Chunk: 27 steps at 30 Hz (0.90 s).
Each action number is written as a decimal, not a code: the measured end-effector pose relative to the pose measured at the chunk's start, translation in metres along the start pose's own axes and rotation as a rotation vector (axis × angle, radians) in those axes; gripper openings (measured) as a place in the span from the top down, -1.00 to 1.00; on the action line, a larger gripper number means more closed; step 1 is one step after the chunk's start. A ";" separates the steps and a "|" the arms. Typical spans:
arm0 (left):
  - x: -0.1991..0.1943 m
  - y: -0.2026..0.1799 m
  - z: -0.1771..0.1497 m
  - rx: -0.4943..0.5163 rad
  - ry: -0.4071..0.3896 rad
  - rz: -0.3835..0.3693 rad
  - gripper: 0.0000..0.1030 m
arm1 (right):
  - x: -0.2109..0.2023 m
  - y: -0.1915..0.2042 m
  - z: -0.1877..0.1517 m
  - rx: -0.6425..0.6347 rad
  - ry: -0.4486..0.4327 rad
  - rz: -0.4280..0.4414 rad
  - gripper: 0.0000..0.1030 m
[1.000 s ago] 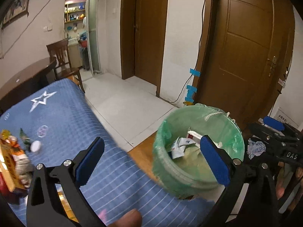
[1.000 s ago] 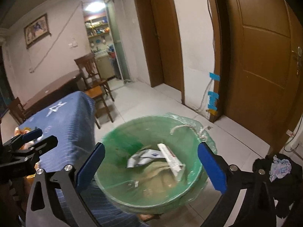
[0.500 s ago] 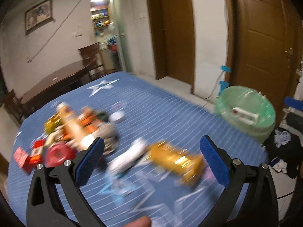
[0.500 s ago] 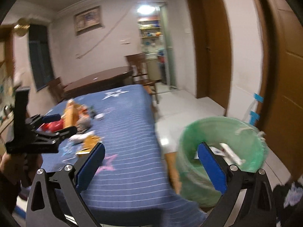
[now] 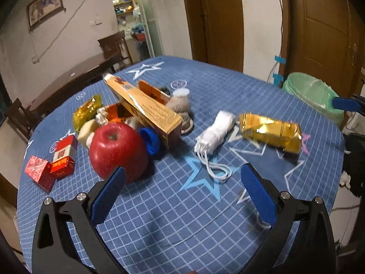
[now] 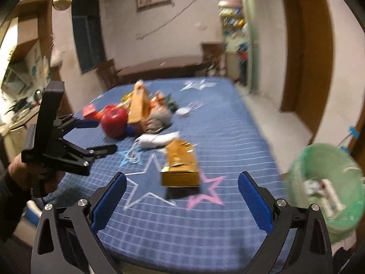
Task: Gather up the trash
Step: 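Return to the table and grasp the gold wrapper with the right tool, then grasp the white rope bundle with the left tool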
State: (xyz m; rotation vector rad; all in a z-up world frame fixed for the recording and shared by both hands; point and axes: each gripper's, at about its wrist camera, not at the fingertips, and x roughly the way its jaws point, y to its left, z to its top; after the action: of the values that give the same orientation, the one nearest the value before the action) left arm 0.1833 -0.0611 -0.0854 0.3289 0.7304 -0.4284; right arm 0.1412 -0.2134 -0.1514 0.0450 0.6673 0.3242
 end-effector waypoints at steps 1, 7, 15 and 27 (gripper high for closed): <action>0.000 0.002 -0.003 0.012 0.001 -0.006 -0.89 | 0.011 0.001 0.005 0.000 0.023 0.005 -0.57; 0.011 0.002 0.002 0.030 0.023 -0.050 -0.76 | 0.076 0.006 0.027 -0.047 0.165 -0.051 -0.21; 0.028 -0.010 0.028 0.071 0.038 -0.130 -0.31 | 0.067 -0.005 0.016 -0.078 0.132 -0.155 0.30; 0.078 -0.035 0.048 0.144 0.140 -0.136 0.04 | 0.060 -0.023 0.007 -0.074 0.183 -0.129 0.12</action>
State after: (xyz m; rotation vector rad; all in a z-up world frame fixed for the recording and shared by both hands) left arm 0.2457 -0.1329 -0.1111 0.4490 0.8635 -0.5924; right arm 0.1958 -0.2165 -0.1852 -0.0986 0.8353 0.2301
